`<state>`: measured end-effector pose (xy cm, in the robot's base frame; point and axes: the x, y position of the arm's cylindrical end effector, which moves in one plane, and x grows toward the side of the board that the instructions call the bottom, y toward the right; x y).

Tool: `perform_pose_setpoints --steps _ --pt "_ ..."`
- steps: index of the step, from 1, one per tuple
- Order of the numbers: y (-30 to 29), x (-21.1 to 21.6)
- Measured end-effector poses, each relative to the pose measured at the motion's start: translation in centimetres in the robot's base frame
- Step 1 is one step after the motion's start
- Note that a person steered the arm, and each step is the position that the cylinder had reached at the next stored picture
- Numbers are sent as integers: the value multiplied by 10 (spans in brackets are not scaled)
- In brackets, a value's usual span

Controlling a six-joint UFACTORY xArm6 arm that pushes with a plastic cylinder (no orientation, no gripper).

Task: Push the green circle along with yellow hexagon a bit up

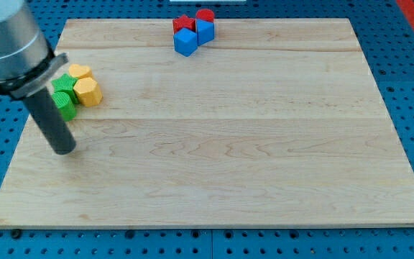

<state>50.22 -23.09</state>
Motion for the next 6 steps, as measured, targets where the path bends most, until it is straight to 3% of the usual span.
perform_pose_setpoints --steps 1,2,3,4,6 --pt "-56 -4" --pt "-62 -44" --pt "48 -66" --pt "85 -85" --pt "35 -71"
